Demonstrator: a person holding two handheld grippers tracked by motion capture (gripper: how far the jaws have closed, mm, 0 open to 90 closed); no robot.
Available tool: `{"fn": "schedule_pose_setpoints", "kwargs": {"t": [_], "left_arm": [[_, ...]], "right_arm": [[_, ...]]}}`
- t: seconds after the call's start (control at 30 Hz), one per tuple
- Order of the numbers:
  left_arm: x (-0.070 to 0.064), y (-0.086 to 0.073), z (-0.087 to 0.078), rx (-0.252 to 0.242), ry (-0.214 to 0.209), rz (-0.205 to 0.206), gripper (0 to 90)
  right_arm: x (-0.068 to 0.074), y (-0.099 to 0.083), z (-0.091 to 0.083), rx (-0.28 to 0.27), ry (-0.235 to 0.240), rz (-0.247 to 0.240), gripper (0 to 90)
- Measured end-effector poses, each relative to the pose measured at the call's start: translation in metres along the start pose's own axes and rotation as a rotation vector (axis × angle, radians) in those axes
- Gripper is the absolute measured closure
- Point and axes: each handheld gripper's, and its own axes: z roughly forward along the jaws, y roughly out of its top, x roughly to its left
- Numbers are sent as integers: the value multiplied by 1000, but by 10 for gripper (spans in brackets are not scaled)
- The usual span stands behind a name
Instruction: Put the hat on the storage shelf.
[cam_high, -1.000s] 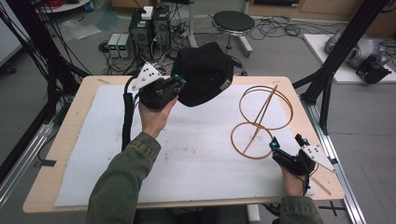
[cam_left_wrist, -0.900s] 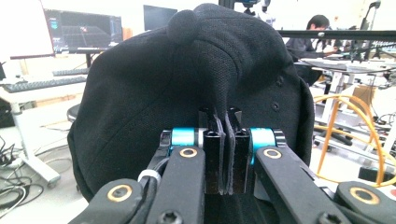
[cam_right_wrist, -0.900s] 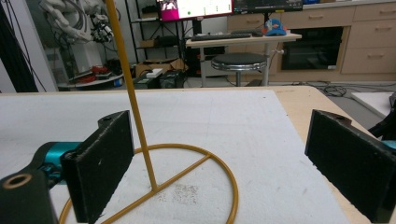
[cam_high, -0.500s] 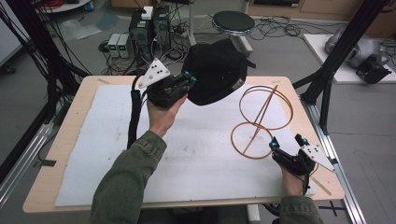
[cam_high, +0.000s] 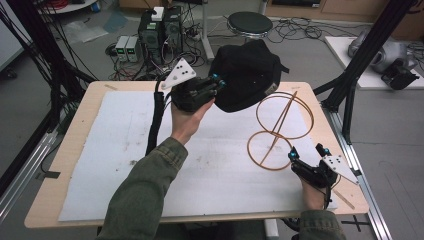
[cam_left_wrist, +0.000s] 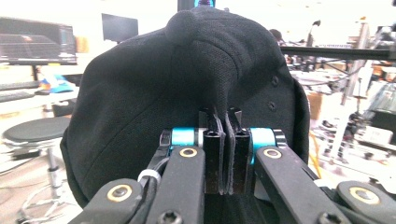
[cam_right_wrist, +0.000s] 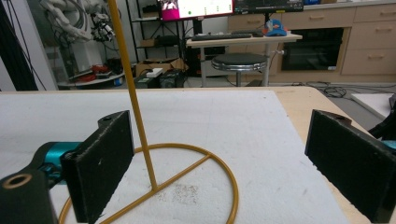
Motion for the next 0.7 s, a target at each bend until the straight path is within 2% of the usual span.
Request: {"fn": "schedule_pose_setpoints", "kwargs": {"t": [0.13, 0.3, 0.5, 0.7], "left_arm": [[-8, -1, 16, 6, -41, -4, 876], [-14, -3, 36, 36, -89, -9, 876], [-18, -5, 58, 38, -132, -57, 876], [-30, -7, 75, 73, -167, -49, 876]], "right_arm": [[-1, 0, 0, 1, 0, -4, 73], [-1, 0, -1, 5, 1, 2, 73], [-2, 0, 0, 3, 6, 0, 73], [-2, 0, 0, 3, 8, 2, 73]]}}
